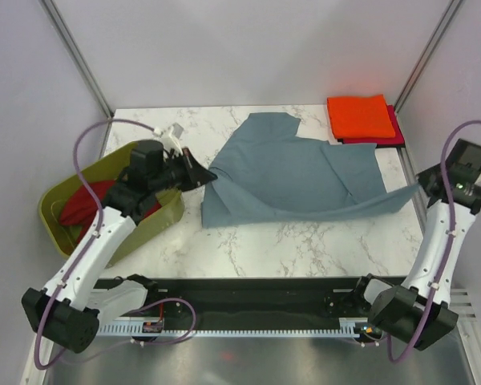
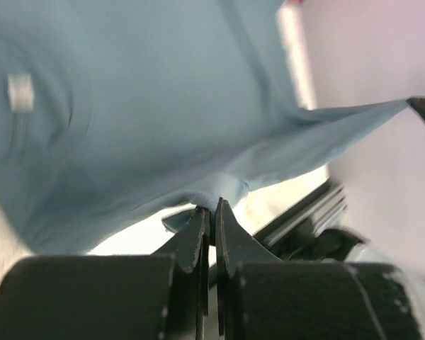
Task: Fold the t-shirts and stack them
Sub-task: Flatten the tshirt out
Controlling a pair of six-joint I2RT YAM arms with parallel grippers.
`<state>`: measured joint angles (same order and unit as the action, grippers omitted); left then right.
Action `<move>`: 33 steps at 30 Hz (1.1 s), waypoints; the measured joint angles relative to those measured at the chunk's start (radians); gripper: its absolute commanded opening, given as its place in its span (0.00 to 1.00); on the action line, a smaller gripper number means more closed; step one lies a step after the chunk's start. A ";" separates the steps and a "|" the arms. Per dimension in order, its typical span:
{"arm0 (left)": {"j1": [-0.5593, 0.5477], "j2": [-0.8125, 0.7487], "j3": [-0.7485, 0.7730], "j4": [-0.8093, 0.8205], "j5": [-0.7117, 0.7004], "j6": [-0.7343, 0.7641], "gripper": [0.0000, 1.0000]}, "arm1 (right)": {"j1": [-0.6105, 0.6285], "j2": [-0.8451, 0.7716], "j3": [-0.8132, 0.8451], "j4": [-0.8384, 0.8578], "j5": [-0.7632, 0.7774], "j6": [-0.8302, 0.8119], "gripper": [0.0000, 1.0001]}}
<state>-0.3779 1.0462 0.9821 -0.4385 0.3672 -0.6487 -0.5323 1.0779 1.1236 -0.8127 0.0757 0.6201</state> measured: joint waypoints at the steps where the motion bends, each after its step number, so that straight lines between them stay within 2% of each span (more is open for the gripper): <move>1: 0.000 0.010 0.068 -0.010 -0.004 0.002 0.02 | 0.000 0.007 0.096 -0.025 0.010 0.011 0.00; 9: 0.000 0.048 0.726 0.001 -0.060 0.028 0.02 | 0.000 0.109 0.942 -0.132 0.069 0.111 0.00; 12: 0.000 0.027 0.877 0.006 -0.079 0.029 0.02 | 0.000 0.109 1.121 -0.147 0.095 0.143 0.00; 15: -0.001 -0.023 0.933 0.007 -0.077 0.026 0.02 | 0.001 0.034 1.128 -0.165 0.132 0.165 0.00; 22: -0.002 -0.139 0.925 -0.005 -0.045 -0.005 0.02 | 0.059 -0.144 1.125 -0.214 0.263 0.173 0.00; 28: -0.002 -0.134 0.922 -0.045 -0.044 -0.007 0.02 | 0.182 -0.155 1.148 -0.212 0.358 0.166 0.00; 33: -0.002 -0.023 0.939 -0.045 -0.053 -0.001 0.02 | 0.190 -0.097 1.031 -0.163 0.342 0.122 0.00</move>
<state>-0.3794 1.0237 1.9213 -0.4831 0.3138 -0.6495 -0.3420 0.9813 2.1544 -0.9760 0.4175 0.7422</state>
